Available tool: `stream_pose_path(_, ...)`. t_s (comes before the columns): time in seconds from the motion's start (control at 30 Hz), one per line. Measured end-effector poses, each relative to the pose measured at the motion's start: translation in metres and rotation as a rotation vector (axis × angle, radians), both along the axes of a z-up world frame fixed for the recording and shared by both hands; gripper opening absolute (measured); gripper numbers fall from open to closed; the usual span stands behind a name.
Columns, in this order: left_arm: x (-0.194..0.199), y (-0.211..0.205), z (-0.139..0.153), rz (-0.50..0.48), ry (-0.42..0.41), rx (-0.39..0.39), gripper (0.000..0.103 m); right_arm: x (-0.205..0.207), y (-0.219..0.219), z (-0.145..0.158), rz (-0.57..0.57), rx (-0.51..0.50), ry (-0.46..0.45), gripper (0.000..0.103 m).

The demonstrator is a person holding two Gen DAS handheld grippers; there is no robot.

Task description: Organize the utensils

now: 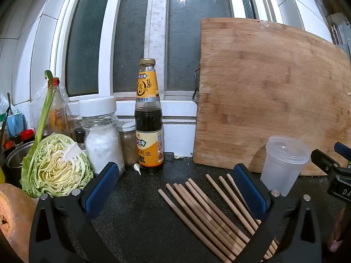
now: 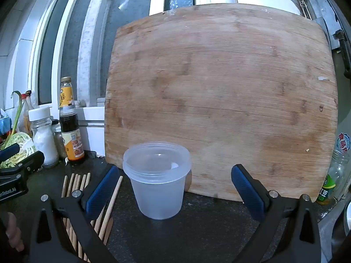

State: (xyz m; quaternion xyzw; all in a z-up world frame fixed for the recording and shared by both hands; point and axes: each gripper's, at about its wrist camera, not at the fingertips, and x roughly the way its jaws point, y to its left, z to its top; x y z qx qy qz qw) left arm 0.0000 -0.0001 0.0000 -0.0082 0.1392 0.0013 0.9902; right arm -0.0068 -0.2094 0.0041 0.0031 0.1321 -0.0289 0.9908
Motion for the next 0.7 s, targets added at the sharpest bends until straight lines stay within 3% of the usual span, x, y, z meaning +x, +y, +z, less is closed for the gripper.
stream_pose_path(0.7,0.0000,0.0004,0.0000,0.004,0.001,-0.002,0.103,-0.0021,0.0042,0.0000,0.007,0.003,0.002,0.103)
